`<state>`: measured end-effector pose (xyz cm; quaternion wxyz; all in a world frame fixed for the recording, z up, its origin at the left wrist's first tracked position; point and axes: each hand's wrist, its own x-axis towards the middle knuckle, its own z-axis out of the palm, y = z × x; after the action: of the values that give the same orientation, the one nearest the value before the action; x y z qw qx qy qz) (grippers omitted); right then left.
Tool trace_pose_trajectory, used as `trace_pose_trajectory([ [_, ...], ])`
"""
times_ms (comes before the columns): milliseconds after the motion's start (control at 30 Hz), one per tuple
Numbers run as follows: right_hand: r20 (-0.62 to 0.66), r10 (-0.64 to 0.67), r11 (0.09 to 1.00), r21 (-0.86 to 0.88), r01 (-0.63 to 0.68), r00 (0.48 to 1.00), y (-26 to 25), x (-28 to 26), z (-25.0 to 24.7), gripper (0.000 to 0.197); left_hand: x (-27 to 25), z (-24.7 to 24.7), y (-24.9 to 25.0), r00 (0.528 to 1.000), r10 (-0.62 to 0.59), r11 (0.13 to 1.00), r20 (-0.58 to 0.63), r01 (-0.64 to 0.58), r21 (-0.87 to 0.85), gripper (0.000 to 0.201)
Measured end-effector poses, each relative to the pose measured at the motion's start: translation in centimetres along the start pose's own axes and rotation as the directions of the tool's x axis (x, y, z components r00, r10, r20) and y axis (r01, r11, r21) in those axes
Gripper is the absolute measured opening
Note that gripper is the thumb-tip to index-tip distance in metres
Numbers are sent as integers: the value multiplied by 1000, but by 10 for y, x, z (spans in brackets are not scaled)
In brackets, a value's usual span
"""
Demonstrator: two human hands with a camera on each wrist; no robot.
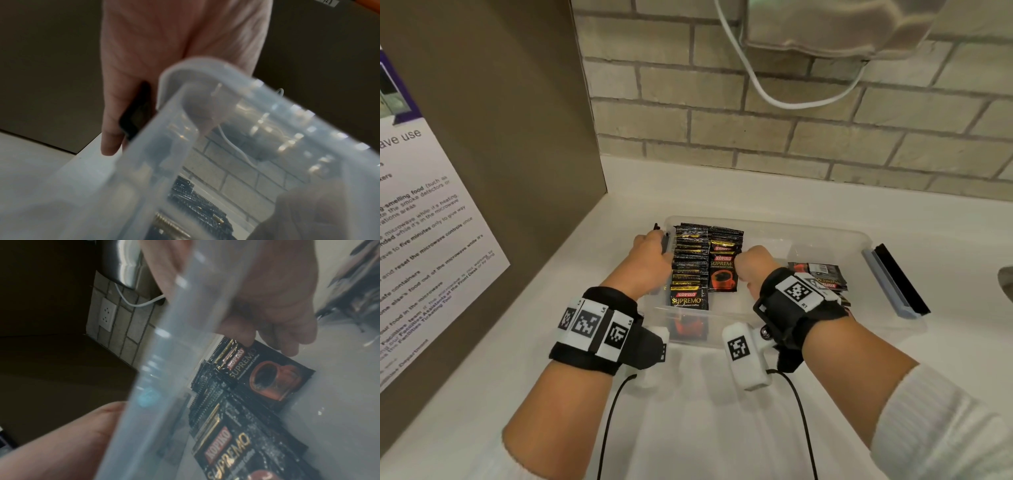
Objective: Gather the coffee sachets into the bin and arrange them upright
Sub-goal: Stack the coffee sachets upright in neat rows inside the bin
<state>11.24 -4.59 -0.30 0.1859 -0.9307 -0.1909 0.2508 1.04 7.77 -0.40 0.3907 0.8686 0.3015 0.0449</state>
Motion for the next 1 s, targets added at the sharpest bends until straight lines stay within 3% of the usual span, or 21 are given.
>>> trace_pose_trajectory([
  [67,-29,52,997,-61,-54,998,5,0,-4,30,-1,-1,0,1000,4,1000,-2,-4,-7,49],
  [133,-64,9,998,-58,-12,998,9,-3,-20,15,-1,-1,-1,1000,12,1000,-14,-12,-3,48],
  [200,-52,-63,988,-143,55,997,30,0,-29,33,0,-1,-2,999,18,1000,-34,-17,4,49],
  [267,18,-60,998,-3,60,998,46,-4,-48,43,-1,1,-4,997,27,999,-74,-26,20,50],
  [333,-22,-67,988,-139,64,998,68,-2,-65,47,-3,4,-2,988,75,996,-137,-66,66,49],
  [400,-18,16,962,-273,-20,1000,88,-10,-80,50,-6,8,5,973,166,983,-160,-150,110,46],
  [467,40,63,895,-444,-39,997,100,-13,-87,59,-10,15,16,961,258,961,-100,-244,132,44],
  [533,130,104,872,-489,-28,986,105,-16,-88,77,-14,26,24,951,309,937,-18,-301,176,42],
  [600,232,106,886,-463,14,967,108,-14,-81,96,-15,35,27,952,305,925,20,-301,233,40],
  [700,314,117,858,-509,63,942,109,-9,-63,106,-16,42,23,959,282,921,18,-276,273,40],
  [767,282,141,801,-596,58,949,110,-5,-51,106,-17,43,21,959,283,922,20,-277,271,40],
  [833,241,139,800,-599,34,961,110,-2,-46,97,-19,42,20,958,287,925,23,-283,254,40],
  [933,138,-5,872,-484,72,990,107,1,-49,67,-18,43,18,956,292,925,25,-289,248,40],
  [1000,37,-101,845,-524,105,994,105,2,-54,55,-17,43,18,957,290,921,26,-286,264,40],
])
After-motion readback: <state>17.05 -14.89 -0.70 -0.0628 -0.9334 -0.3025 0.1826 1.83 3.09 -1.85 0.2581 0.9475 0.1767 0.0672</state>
